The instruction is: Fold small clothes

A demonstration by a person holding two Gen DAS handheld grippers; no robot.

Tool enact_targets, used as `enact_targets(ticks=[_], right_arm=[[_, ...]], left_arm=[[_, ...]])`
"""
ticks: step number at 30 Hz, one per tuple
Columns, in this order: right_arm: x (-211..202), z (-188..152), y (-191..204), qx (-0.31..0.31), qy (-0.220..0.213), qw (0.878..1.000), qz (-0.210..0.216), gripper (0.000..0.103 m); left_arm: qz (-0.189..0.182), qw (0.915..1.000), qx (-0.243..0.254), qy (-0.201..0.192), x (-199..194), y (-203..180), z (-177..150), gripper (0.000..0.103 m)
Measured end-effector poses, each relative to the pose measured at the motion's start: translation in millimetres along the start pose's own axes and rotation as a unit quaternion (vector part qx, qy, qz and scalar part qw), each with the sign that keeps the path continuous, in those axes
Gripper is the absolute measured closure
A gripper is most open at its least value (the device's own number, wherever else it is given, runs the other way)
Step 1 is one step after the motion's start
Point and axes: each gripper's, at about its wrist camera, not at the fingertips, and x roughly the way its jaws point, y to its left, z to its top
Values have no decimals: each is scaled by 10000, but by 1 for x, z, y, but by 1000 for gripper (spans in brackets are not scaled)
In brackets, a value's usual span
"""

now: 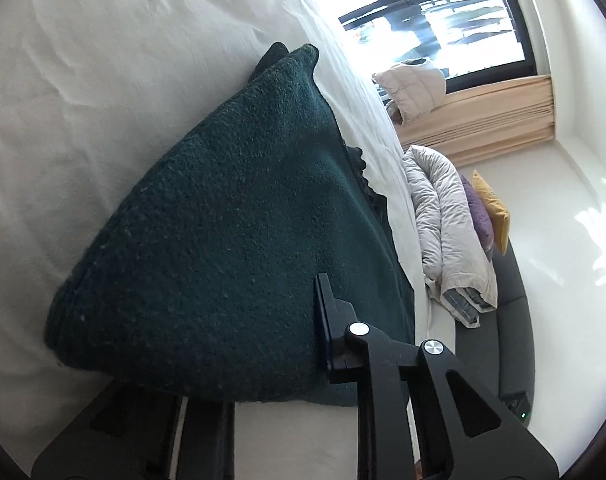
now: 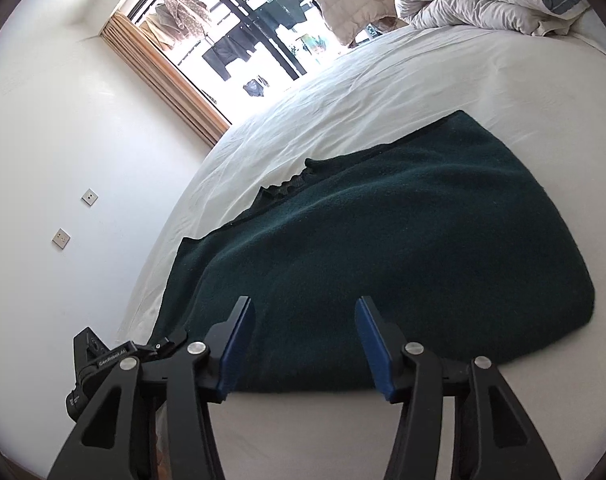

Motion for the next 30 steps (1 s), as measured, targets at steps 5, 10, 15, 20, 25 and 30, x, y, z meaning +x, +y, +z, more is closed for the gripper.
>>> enact_targets(ticks=[5,10,15,20,25,30], right_arm=[[49,9,-14,181,539,9981,-224,55],[42,6,-25,271,378,9989,99,56],[6,6,-60,779,28,9962,391,54],[-38,22,-111,1458,-497,9851,763,45],[-55,41,-135,1469,-451,9840,901,35],[-33,54,-128,1269,70,9869,997,32]], left_arm=[[63,9998,176,-20,4,-5,0,89],[432,9942,961,-234,4,-42,-2,93],[859,9555,2778,-502,8,-141,-26,93],[1336,8657,4812,-327,68,-226,-104,93],[1893,7814,5930,439,154,-220,-186,93],[1933,7690,6081,376,160,-212,-200,93]])
